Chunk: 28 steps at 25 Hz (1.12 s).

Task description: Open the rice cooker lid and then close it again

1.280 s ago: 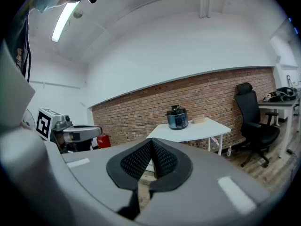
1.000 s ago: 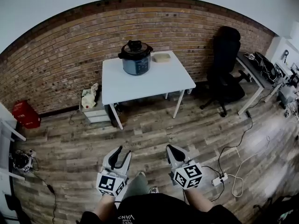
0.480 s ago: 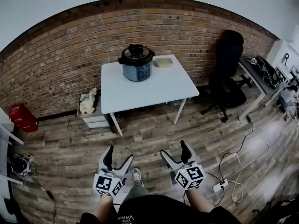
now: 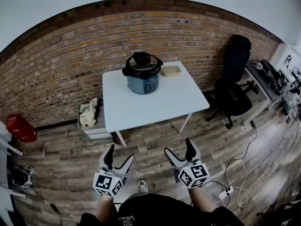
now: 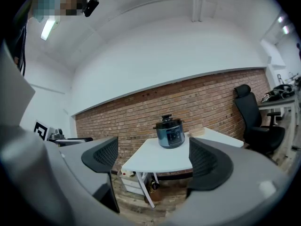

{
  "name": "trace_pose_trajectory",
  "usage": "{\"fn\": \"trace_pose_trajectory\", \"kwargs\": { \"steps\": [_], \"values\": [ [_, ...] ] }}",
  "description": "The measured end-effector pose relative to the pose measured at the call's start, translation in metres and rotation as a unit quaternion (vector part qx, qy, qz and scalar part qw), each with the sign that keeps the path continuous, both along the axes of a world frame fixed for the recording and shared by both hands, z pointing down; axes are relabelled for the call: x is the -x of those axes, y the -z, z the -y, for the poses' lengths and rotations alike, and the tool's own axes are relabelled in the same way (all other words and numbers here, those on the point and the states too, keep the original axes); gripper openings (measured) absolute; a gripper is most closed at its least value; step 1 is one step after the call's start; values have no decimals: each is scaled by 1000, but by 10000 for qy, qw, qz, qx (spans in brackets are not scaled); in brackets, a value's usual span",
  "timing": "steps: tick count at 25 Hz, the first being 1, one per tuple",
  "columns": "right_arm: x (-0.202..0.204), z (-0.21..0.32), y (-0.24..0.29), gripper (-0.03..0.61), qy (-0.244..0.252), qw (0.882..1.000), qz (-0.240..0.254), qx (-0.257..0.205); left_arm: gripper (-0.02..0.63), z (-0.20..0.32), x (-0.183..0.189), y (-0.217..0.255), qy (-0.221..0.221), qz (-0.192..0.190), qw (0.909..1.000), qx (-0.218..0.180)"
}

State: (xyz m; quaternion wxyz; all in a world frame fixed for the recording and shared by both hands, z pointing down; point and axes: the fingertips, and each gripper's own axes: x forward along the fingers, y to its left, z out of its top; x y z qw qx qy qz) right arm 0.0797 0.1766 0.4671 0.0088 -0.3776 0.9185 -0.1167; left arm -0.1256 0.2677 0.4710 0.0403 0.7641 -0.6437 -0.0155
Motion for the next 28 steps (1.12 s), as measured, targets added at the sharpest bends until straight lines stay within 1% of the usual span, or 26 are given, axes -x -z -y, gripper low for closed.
{"fn": "trace_pose_trajectory", "kwargs": {
  "steps": [6, 11, 14, 18, 21, 26, 28],
  "values": [
    [32, 34, 7, 465, -227, 9997, -6, 19, 362, 45, 38, 5, -315, -3, 9995, 8],
    [42, 53, 8, 465, -288, 9995, -139, 55, 360, 74, 50, 4, -449, -94, 9989, 10],
    [44, 66, 7, 465, -300, 9994, -108, 99, 360, 87, 55, 1, -478, -94, 9988, 43],
    [47, 91, 6, 464, -244, 9996, 5, 118, 360, 110, 60, -1, -500, -64, 9987, 119],
    [50, 115, 3, 465, -141, 9998, 42, 138, 360, 133, 63, 3, -474, 21, 9988, 90],
    [51, 161, 5, 464, 15, 9998, 134, 148, 360, 184, 64, 13, -368, 141, 9992, 38],
    [53, 180, 6, 463, 149, 9997, 142, 139, 360, 207, 63, 16, -325, 191, 9993, -16]
  ]
}}
